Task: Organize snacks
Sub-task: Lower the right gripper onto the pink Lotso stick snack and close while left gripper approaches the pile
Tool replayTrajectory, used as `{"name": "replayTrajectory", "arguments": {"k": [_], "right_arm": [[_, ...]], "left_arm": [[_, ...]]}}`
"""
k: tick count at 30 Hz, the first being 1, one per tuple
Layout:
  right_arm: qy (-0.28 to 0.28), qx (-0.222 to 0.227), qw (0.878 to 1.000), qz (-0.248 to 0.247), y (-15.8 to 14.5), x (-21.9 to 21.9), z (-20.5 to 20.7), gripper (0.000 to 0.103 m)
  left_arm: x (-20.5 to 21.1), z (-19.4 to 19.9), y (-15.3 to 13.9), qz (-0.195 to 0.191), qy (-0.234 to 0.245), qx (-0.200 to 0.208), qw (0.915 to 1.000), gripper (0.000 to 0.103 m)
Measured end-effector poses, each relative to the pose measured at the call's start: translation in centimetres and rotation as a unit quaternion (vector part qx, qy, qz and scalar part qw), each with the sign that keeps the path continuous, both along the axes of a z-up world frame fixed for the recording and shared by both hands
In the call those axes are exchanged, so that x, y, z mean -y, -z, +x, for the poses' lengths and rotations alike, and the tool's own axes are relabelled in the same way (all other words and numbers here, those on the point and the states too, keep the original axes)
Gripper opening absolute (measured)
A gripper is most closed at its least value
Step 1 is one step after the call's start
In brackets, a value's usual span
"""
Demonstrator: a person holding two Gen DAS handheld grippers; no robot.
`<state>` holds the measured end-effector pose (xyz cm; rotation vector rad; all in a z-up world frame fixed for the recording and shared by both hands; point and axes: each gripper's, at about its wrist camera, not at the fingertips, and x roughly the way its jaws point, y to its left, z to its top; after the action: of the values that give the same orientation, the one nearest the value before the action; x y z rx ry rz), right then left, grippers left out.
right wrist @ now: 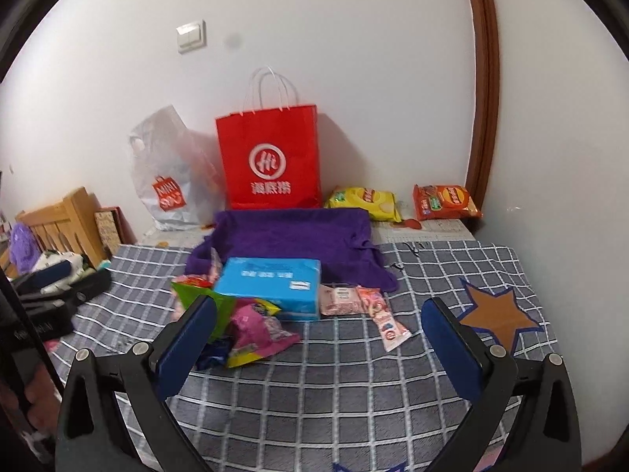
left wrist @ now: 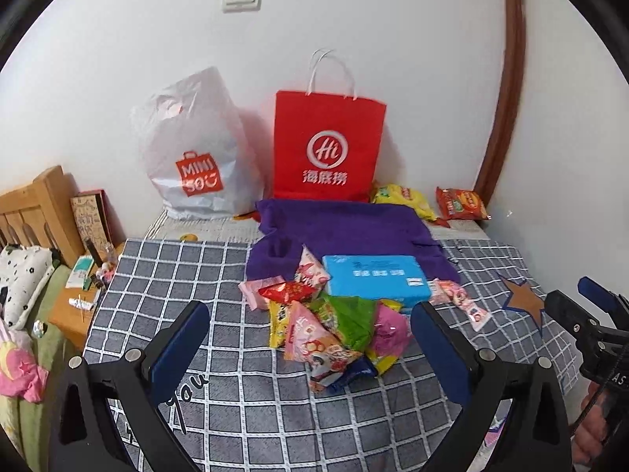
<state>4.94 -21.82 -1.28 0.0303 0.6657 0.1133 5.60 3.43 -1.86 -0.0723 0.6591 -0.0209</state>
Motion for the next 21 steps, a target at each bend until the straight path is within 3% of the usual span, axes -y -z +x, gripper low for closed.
{"name": "replayTrajectory", "arguments": {"k": [11,17,19,21], "right_arm": [[0.029,-0.080,0.996,-0.014,7.7,3.6,6.4,0.097],[0.031,-0.126,0.991,-0.037,12.4,5.1,10.5,0.084],[0.030,-0.140,0.989,-0.041,13.9,5.6,11.9,0.074],[0.027,-0.150,0.987,-0.038,15.0,5.8,12.9,0.072]], "left_arm": [[-1.3,5.2,5.9,-0.008,-0.009,-0.086,0.9962,0.103],[-2.2,7.4,7.7,-0.011,-0.024,-0.114,0.9931,0.102],[-2.5,7.9,8.0,-0.012,-0.030,-0.119,0.9924,0.102],[-2.9,8.4,8.2,-0.014,-0.033,-0.123,0.9918,0.102]]}}
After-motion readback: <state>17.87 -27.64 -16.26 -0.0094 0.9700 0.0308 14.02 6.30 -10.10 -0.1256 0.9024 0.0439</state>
